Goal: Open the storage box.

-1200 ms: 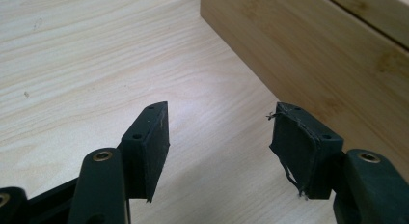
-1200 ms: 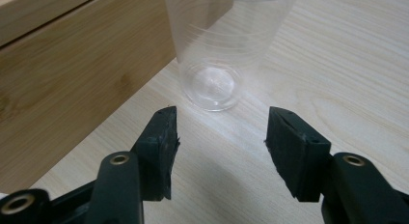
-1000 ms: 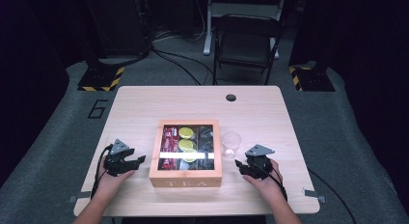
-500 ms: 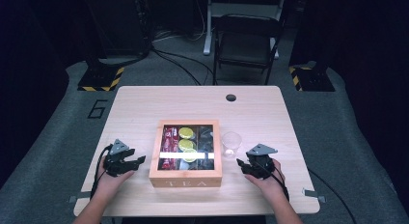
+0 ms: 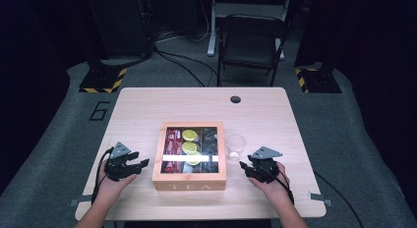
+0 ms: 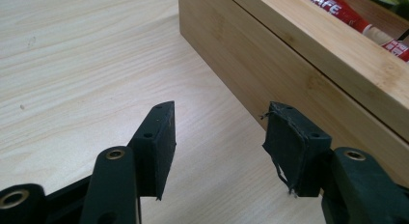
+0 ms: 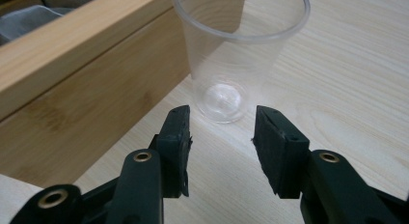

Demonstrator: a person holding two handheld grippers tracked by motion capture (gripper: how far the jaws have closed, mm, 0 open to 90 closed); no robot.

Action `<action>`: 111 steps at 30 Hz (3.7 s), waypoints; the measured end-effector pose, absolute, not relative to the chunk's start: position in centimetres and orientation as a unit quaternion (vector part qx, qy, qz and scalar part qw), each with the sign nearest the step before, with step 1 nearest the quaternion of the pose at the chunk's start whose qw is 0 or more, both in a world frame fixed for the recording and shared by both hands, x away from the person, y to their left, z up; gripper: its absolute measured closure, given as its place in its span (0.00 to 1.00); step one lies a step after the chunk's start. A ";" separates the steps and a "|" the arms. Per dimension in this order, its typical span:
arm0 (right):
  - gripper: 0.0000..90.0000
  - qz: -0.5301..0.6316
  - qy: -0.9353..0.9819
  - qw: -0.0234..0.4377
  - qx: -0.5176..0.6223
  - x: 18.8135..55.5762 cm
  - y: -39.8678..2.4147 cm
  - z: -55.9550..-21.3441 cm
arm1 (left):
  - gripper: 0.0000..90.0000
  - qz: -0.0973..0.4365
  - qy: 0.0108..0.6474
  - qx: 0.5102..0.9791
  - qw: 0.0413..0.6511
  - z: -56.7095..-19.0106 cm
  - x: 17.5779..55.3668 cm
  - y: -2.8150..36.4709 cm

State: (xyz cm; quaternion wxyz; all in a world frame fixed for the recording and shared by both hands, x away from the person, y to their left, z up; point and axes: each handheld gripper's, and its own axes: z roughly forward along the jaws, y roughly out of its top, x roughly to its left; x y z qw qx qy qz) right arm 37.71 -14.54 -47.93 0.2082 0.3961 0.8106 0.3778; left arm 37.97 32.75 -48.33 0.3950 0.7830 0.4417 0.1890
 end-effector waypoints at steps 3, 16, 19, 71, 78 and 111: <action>0.64 0.381 0.813 0.207 0.388 37.5 -14.5 -47.6 | 0.50 0.192 0.445 0.780 0.396 -48.2 37.9 32.8; 0.65 0.394 0.812 0.199 0.382 37.2 -14.0 -46.6 | 0.51 0.184 0.443 0.780 0.402 -47.3 37.5 32.7; 0.65 0.394 0.813 0.197 0.381 37.2 -13.9 -46.3 | 0.51 0.186 0.440 0.780 0.404 -47.2 37.4 32.6; 0.85 0.433 0.840 0.133 0.300 31.8 -11.2 -44.0 | 0.52 0.187 0.439 0.780 0.405 -47.0 37.3 32.8; 0.88 0.425 0.845 0.129 0.300 31.4 -11.0 -45.3 | 0.53 0.186 0.440 0.780 0.404 -47.0 37.3 32.8; 0.98 0.400 0.862 0.123 0.287 31.9 -10.6 -46.8 | 0.52 0.188 0.440 0.778 0.407 -47.1 37.3 32.9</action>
